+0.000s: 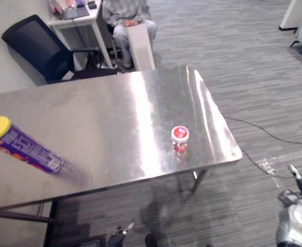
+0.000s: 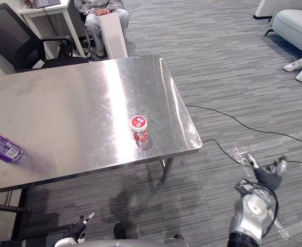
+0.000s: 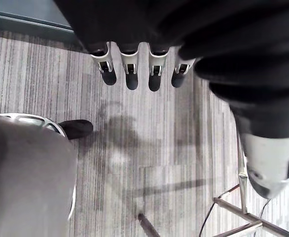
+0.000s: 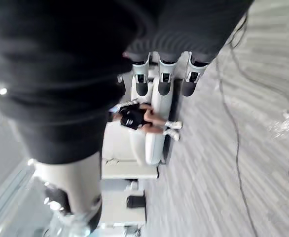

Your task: Put the gum and the chips on the shelf.

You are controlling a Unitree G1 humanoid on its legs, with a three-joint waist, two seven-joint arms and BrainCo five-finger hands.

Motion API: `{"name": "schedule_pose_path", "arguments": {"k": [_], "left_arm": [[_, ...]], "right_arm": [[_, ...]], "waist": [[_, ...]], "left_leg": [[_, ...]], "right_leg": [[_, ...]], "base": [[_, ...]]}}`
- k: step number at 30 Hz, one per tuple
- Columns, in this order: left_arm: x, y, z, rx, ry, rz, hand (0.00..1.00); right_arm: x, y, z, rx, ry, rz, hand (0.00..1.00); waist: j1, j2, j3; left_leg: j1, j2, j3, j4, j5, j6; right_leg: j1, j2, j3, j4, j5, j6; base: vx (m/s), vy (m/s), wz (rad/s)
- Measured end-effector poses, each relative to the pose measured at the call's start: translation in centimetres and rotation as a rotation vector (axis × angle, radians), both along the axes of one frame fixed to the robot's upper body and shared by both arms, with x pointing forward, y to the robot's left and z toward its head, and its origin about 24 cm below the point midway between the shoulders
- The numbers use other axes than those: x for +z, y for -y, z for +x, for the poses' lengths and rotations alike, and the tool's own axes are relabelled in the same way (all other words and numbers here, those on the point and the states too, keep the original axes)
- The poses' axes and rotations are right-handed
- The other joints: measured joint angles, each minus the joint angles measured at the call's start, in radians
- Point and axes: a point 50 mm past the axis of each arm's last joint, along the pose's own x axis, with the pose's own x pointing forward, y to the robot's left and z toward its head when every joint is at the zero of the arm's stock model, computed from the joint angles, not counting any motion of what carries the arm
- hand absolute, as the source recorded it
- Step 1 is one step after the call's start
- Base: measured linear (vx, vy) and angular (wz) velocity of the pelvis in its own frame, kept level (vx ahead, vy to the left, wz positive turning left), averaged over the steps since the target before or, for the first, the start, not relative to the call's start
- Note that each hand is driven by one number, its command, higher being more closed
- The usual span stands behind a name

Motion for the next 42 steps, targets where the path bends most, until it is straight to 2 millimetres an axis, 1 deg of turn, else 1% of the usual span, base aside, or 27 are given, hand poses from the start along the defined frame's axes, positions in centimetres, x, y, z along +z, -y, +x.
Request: {"name": "schedule_pose_path", "arguments": {"k": [2, 4, 5, 6, 9, 11, 14, 17, 20, 22, 25, 29, 31, 34, 38, 42], "left_arm": [[0.0, 0.1, 0.1, -0.015, 0.002, 0.001, 0.00], [0.0, 0.1, -0.1, -0.016, 0.005, 0.002, 0.00], [0.0, 0.1, -0.1, -0.017, 0.003, 0.003, 0.00], [0.0, 0.0, -0.2, -0.017, 0.002, 0.004, 0.00], [0.0, 0.0, -0.3, -0.021, 0.004, 0.006, 0.00], [0.0, 0.0, -0.4, -0.023, 0.004, 0.006, 0.00], [0.0, 0.1, -0.5, -0.028, -0.001, 0.006, 0.00], [0.0, 0.1, -0.6, -0.032, -0.003, 0.007, 0.00], [0.0, 0.1, -0.6, -0.033, -0.003, 0.007, 0.00], [0.0, 0.0, -0.6, -0.034, -0.003, 0.008, 0.00], [0.0, 0.1, -0.6, -0.037, -0.004, 0.008, 0.00], [0.0, 0.2, -0.4, -0.055, -0.003, 0.008, 0.00], [0.0, 0.2, -0.3, -0.057, 0.002, 0.008, 0.00], [0.1, 0.2, -0.3, -0.058, 0.004, 0.010, 0.00], [0.1, 0.2, -0.1, -0.064, 0.012, 0.010, 0.00], [0.2, 0.3, 0.1, -0.067, 0.017, 0.009, 0.00]], "right_arm": [[1.4, -1.6, 0.5, 0.099, 0.027, -0.072, 0.00], [3.2, -4.0, 1.0, 0.256, 0.074, -0.158, 0.00], [3.4, -4.6, 1.0, 0.290, 0.084, -0.173, 0.00], [3.8, -5.5, 1.1, 0.360, 0.092, -0.207, 0.00], [3.7, -6.6, 1.2, 0.476, 0.085, -0.226, 0.00], [3.4, -7.9, 1.3, 0.591, 0.073, -0.231, 0.00], [3.8, -9.3, 1.3, 0.724, 0.084, -0.253, 0.00], [4.3, -10.1, 1.5, 0.785, 0.105, -0.273, 0.00], [4.3, -11.0, 1.7, 0.839, 0.100, -0.283, 0.00], [4.4, -11.7, 2.0, 0.869, 0.109, -0.287, 0.00], [4.7, -12.5, 2.6, 0.906, 0.125, -0.293, 0.00], [4.1, -12.9, 3.9, 0.931, 0.095, -0.294, 0.00], [3.8, -13.3, 4.5, 0.950, 0.080, -0.298, 0.00], [3.0, -13.6, 5.4, 0.958, 0.041, -0.290, 0.00], [2.6, -13.4, 6.9, 0.939, 0.000, -0.282, 0.00], [2.3, -13.4, 8.0, 0.921, -0.028, -0.280, 0.00]], "waist": [[0.000, 0.001, -0.001], [0.001, 0.000, -0.006], [0.001, -0.002, -0.010], [0.003, -0.006, -0.018], [0.004, -0.011, -0.028], [0.006, -0.010, -0.030], [0.005, -0.008, -0.033], [0.006, -0.008, -0.036], [0.007, -0.008, -0.036], [0.007, -0.009, -0.037], [0.006, -0.005, -0.038], [0.016, -0.003, -0.041], [0.027, -0.004, -0.041], [0.029, -0.006, -0.039], [0.037, -0.008, -0.038], [0.049, -0.008, -0.038]], "left_leg": [[0.000, 0.001, -0.001, 0.001, 0.000, 0.000], [0.001, 0.007, -0.004, 0.005, 0.000, 0.000], [0.001, 0.007, -0.004, 0.005, 0.000, 0.000], [0.001, 0.007, -0.004, 0.006, 0.000, 0.000], [0.002, 0.007, -0.005, 0.006, 0.000, 0.000], [0.005, 0.009, -0.003, 0.006, 0.000, 0.000], [0.012, 0.011, -0.001, 0.002, 0.000, 0.000], [0.013, 0.012, -0.001, 0.000, 0.004, 0.001], [0.010, 0.011, -0.003, 0.000, 0.009, 0.002], [0.006, 0.009, -0.005, 0.000, 0.014, 0.002], [-0.017, 0.008, -0.020, 0.000, 0.030, 0.004], [-0.022, 0.010, -0.032, 0.000, 0.037, 0.005], [-0.022, 0.008, -0.033, -0.001, 0.038, 0.005], [-0.023, 0.004, -0.048, -0.001, 0.038, 0.006], [-0.031, 0.004, -0.059, -0.001, 0.039, 0.006], [-0.034, 0.005, -0.064, -0.001, 0.039, 0.005]], "right_leg": [[-0.001, 0.001, 0.000, 0.005, 0.001, 0.002], [-0.003, 0.005, 0.001, 0.012, 0.011, 0.016], [-0.003, 0.005, 0.001, 0.012, 0.011, 0.016], [-0.003, 0.006, 0.002, 0.013, 0.011, 0.016], [-0.003, 0.006, 0.002, 0.015, 0.011, 0.016], [-0.003, 0.006, 0.006, 0.020, 0.011, 0.016], [-0.004, 0.008, 0.016, 0.030, 0.011, 0.016], [-0.005, 0.008, 0.017, 0.030, 0.011, 0.016], [-0.005, 0.007, 0.016, 0.027, 0.009, 0.018], [-0.007, 0.004, 0.015, 0.026, 0.002, 0.028], [-0.017, 0.004, -0.001, 0.019, -0.005, 0.033], [-0.014, 0.008, -0.010, 0.019, -0.004, 0.033], [-0.013, 0.007, -0.012, 0.019, -0.004, 0.033], [-0.002, 0.005, -0.026, 0.015, -0.004, 0.033], [-0.001, 0.006, -0.035, 0.012, -0.004, 0.033], [-0.001, 0.008, -0.041, 0.012, -0.004, 0.033]], "base": [[0.04, -0.007, 0.03], [0.05, -0.007, 0.05], [0.05, -0.007, 0.03], [0.05, -0.008, 0.02], [0.03, -0.007, 0.01], [0.00, -0.010, -0.05], [-0.02, -0.007, -0.05], [-0.04, -0.005, -0.02], [-0.05, -0.003, -0.01], [-0.05, -0.006, 0.02], [-0.06, -0.017, 0.12], [-0.04, -0.012, 0.11], [0.00, 0.007, 0.02], [0.01, 0.009, 0.13], [0.02, -0.001, 0.09], [0.03, -0.005, 0.05]]}}
